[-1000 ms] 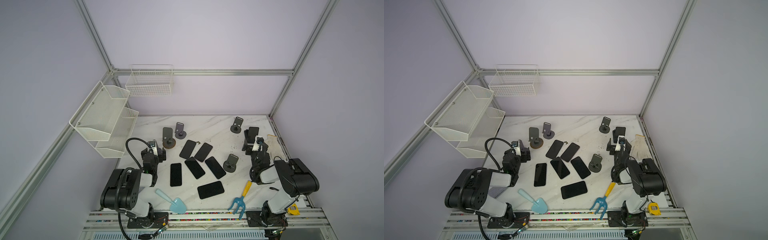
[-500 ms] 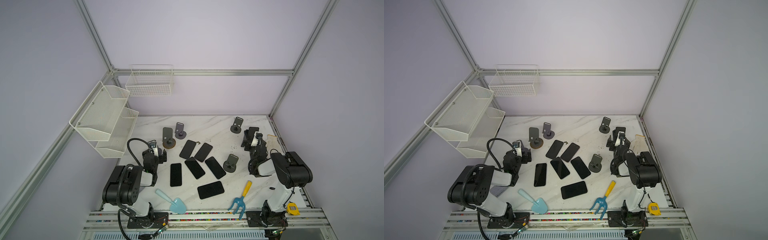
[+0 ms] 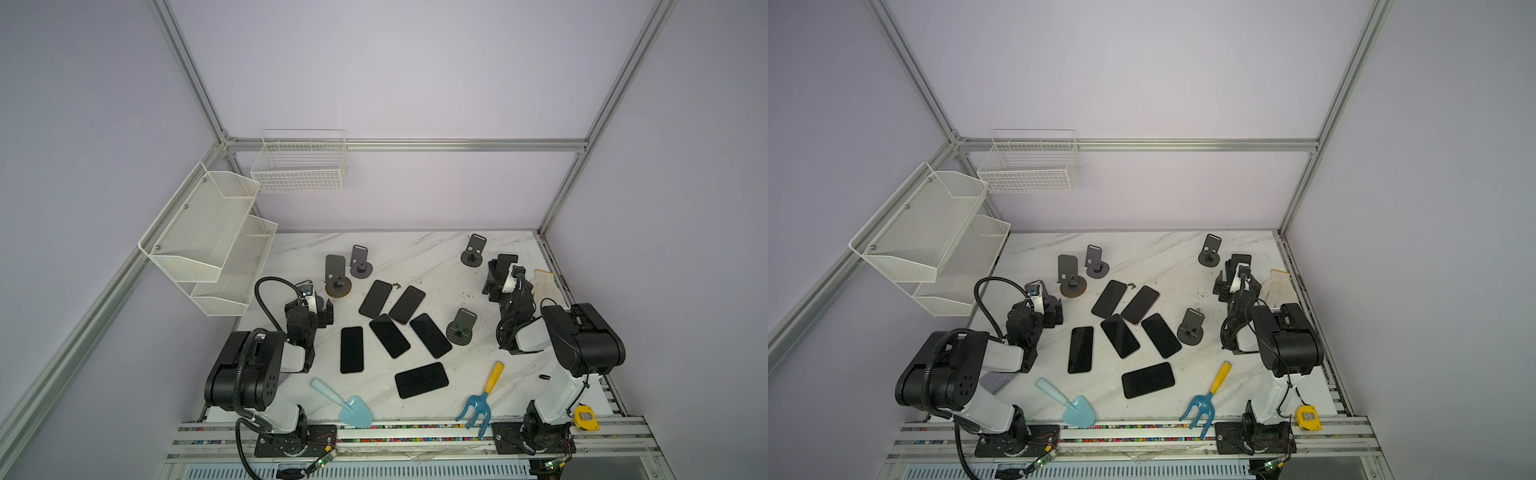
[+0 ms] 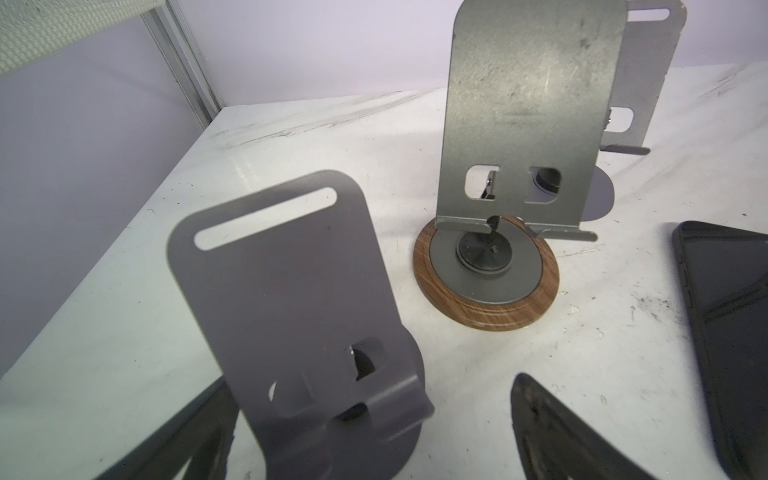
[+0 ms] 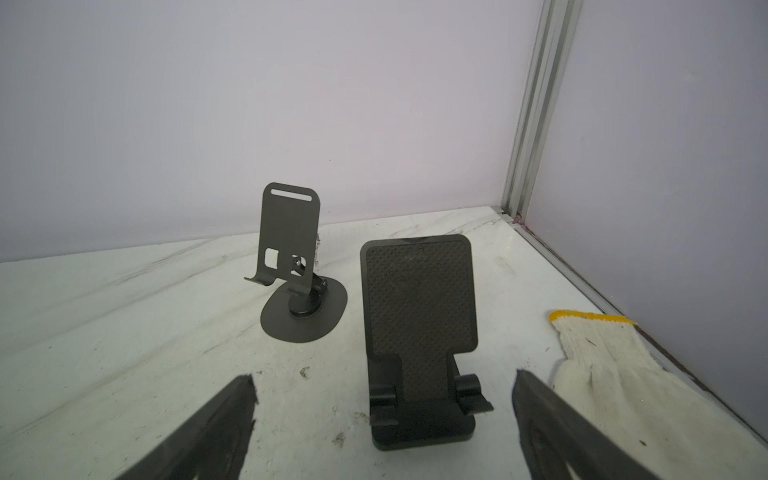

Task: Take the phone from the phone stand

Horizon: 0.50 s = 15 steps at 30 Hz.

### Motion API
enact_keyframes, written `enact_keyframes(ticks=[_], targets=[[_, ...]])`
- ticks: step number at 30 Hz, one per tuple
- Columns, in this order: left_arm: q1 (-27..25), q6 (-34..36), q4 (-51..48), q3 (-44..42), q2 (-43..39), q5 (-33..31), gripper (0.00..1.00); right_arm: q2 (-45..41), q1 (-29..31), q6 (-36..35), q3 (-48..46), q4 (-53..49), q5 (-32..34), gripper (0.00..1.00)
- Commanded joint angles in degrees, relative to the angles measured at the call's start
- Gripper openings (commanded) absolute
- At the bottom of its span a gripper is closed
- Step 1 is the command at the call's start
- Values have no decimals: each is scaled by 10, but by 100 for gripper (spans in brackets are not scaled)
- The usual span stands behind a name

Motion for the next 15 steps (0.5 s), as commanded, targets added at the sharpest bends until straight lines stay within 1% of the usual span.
enact_keyframes(ticks=[1, 15], targets=[[5, -5, 17, 35, -7, -3, 100, -5, -2, 4, 0, -1, 6, 98], [4, -5, 18, 34, -7, -6, 99, -6, -2, 4, 0, -2, 6, 97]])
